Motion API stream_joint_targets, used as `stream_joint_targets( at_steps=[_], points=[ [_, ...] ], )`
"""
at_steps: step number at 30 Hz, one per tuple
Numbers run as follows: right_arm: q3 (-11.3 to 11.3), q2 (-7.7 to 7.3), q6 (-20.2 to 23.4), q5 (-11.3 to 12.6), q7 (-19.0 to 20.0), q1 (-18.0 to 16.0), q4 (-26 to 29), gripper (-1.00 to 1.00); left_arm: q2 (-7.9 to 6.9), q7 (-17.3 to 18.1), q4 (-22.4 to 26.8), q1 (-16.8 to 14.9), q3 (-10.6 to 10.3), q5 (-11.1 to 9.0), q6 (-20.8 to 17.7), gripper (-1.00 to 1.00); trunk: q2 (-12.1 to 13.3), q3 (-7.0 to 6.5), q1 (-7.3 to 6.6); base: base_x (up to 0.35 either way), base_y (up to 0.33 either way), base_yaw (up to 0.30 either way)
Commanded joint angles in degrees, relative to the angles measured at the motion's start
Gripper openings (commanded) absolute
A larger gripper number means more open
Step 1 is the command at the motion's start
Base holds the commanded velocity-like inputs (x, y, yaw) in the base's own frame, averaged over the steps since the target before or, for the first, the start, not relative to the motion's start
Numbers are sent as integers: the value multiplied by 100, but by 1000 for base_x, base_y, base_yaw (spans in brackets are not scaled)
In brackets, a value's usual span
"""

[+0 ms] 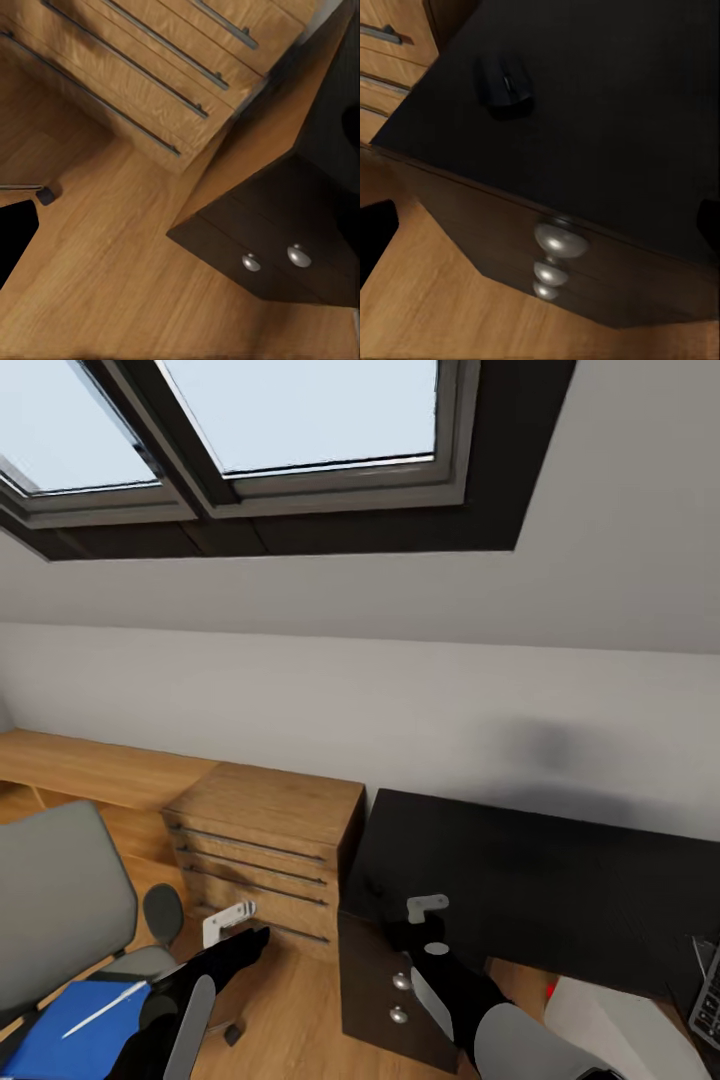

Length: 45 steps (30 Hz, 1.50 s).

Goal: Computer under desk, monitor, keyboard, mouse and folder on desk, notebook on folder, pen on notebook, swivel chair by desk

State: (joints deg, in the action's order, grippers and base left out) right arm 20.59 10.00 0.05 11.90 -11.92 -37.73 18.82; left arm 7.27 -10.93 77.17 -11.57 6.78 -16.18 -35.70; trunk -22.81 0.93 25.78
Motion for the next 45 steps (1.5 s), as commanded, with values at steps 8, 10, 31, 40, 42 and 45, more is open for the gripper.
stream_joint_targets(
  at_steps=[8, 10, 31, 40, 42, 45],
  points=[
    [42, 0, -5, 44, -31, -6, -9, 100, 3, -41, 8, -3, 8, -61, -25, 100, -11, -46, 0, -321, 0, -173],
    [42, 0, -5, 43, -31, -6, -9, 100, 3, -41, 8, -3, 8, -63, -25, 100, -11, -57, 0, -199, 0, -141],
    [42, 0, -33, 40, -21, -6, -21, 100, 2, -41, 0, -3, 17, -52, -16, 100, -11, -80, 0, -67, 53, -28],
    [49, 0, -32, 40, -21, -6, -26, 100, 3, -41, -1, -3, 16, -55, -16, 100, -11, -80, 0, -226, 208, 0],
    [50, 0, -33, 40, -21, -6, -27, 100, 3, -41, -6, -3, 16, -58, -16, 100, -11, -80, 0, -147, 99, 0],
    [55, 0, -117, 36, -21, -4, -27, 100, 3, -41, -9, -3, 16, -61, -16, 100, -11, -85, 0, -63, 39, -28]
  ],
)
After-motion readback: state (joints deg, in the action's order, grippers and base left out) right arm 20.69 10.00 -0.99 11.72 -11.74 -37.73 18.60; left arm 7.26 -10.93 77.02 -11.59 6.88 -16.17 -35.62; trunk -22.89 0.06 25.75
